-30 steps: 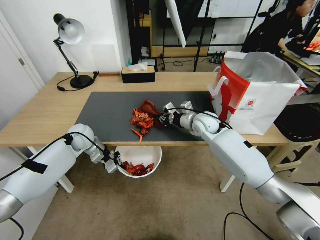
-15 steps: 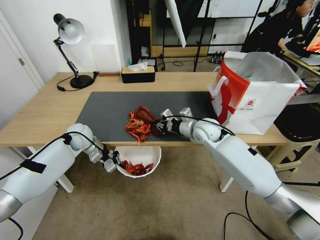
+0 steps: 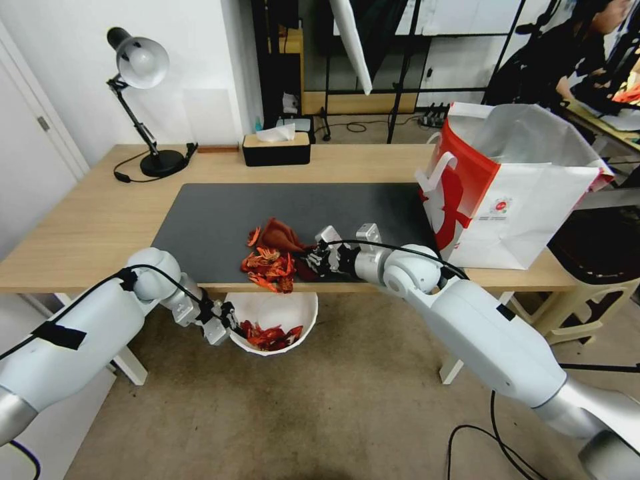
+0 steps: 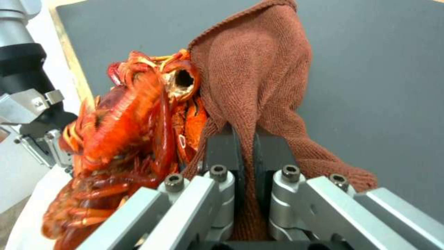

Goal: Sweep shrimp from table into container with towel, then put container into takeout bag.

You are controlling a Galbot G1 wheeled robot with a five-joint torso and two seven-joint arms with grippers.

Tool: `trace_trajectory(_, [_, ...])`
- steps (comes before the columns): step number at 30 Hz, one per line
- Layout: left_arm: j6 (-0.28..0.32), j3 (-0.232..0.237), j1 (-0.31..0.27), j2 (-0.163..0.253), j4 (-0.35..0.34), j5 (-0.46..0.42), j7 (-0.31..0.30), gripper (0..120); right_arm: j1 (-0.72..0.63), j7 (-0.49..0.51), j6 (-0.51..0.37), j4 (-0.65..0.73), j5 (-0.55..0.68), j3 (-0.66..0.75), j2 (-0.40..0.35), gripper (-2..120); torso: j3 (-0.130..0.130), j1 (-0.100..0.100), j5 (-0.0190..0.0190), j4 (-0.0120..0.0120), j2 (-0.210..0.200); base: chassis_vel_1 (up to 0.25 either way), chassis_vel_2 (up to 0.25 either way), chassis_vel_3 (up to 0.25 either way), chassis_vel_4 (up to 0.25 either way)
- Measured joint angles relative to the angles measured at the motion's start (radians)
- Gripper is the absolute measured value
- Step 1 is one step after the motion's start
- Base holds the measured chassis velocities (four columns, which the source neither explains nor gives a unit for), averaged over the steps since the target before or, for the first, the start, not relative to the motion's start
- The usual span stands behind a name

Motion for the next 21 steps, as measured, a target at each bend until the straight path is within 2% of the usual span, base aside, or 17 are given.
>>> trace_trajectory(8, [0.001, -0.011, 0.011, 0.011, -0.003, 0.0, 0.0, 0, -0.016, -0.005, 0.012, 0.019, -0.002, 0.0, -0.012, 2, 0.0, 0.0, 0.0, -0.0003, 0.0, 0.0, 0.0, 0.0, 0.0])
trace_trajectory(15, [0.002, -0.046, 0.043, 0.034, -0.017, -0.002, -0.002, 0, -0.019, -0.019, 0.024, 0.026, 0.0, -0.005, -0.017, 2, 0.0, 0.0, 0.0, 0.0004, 0.0, 0.0, 0.0, 0.0, 0.0])
trace_trajectory(21, [0.003, -0.054, 0.049, 0.04, -0.024, -0.005, -0.003, 0, -0.04, -0.033, 0.034, 0.05, 0.001, 0.001, -0.034, 2, 0.0, 0.0, 0.0001, -0.0002, 0.0, 0.0, 0.0, 0.0, 0.0])
